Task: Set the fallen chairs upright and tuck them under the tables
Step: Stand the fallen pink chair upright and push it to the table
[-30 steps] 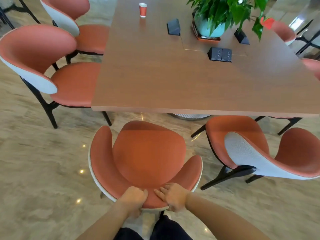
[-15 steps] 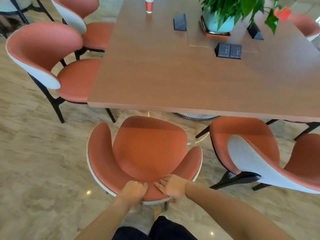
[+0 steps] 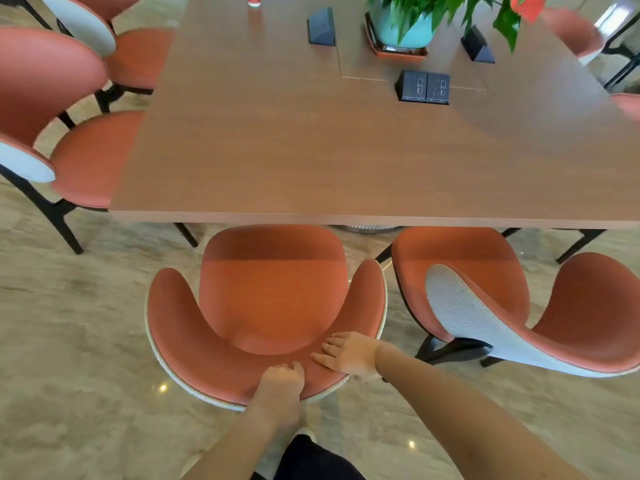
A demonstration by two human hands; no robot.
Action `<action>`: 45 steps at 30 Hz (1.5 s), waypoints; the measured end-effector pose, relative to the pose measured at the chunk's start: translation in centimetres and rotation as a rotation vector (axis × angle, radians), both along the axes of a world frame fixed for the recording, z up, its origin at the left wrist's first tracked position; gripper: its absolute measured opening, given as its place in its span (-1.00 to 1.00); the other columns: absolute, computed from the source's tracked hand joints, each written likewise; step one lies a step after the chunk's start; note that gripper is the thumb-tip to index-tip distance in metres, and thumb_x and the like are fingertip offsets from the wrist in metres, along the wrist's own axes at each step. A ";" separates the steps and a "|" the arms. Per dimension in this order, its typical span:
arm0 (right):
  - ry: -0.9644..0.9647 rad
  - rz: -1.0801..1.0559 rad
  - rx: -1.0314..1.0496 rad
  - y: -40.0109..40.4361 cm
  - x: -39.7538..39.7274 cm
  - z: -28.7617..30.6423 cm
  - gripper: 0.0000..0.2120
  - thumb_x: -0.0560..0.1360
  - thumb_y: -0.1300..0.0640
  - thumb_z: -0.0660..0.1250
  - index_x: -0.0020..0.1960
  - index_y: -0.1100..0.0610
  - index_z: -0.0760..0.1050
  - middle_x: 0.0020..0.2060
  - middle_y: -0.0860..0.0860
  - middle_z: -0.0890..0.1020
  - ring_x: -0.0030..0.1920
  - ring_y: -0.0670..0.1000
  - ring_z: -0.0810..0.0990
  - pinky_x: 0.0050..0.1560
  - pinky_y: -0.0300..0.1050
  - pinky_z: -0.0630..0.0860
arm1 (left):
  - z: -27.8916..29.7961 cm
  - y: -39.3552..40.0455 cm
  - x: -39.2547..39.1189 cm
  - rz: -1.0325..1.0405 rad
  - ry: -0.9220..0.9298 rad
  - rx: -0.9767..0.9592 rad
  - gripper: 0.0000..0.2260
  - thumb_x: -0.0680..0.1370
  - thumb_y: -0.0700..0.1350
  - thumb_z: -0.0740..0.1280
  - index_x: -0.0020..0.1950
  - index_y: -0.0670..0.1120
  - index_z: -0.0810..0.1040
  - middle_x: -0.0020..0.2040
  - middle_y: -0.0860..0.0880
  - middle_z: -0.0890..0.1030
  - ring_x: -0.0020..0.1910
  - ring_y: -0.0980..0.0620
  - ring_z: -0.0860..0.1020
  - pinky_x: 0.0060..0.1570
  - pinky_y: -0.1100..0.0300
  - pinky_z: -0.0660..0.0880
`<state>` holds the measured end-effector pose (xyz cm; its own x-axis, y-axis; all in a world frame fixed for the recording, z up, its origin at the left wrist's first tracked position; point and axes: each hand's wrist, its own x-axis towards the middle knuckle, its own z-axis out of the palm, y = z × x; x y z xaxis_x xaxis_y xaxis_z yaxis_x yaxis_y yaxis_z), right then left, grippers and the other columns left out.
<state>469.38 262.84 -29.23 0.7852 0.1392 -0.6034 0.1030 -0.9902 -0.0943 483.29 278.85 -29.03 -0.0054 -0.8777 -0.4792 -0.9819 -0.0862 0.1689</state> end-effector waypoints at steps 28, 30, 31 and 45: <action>-0.004 -0.656 0.129 12.4 8.7 -0.5 -0.13 0.42 -0.13 0.31 0.55 0.16 -0.02 0.38 0.18 0.33 0.33 0.26 0.33 0.43 0.17 0.14 | 3.0 2.8 17.7 -0.349 -0.150 0.227 -0.32 0.52 -0.07 0.33 0.56 -0.01 0.06 0.54 -0.07 0.17 0.53 -0.07 0.10 0.50 -0.02 -0.08; 0.004 -0.749 0.117 14.1 10.9 -0.4 -0.14 0.44 -0.12 0.30 0.56 0.17 -0.04 0.39 0.19 0.32 0.34 0.27 0.31 0.43 0.19 0.14 | 3.1 2.7 19.8 -0.391 -0.163 0.209 -0.35 0.54 -0.11 0.30 0.56 -0.01 0.06 0.54 -0.06 0.16 0.53 -0.06 0.08 0.50 -0.03 -0.08; 0.012 -0.785 0.110 14.7 12.2 -0.2 -0.14 0.46 -0.11 0.29 0.56 0.17 -0.06 0.39 0.21 0.31 0.35 0.27 0.31 0.43 0.20 0.14 | 3.2 2.6 20.9 -0.410 -0.169 0.201 -0.36 0.55 -0.13 0.28 0.56 -0.01 0.05 0.54 -0.06 0.15 0.53 -0.06 0.07 0.50 -0.03 -0.09; -0.030 -1.095 0.074 17.8 23.3 -0.6 -0.17 0.47 -0.05 0.36 0.52 0.29 0.02 0.27 0.26 0.42 0.24 0.24 0.42 0.35 0.04 0.27 | 0.1 0.1 25.7 -0.568 -0.284 0.235 -0.28 0.49 -0.08 0.40 0.53 -0.16 0.08 0.49 -0.21 0.20 0.50 -0.21 0.12 0.47 -0.19 -0.02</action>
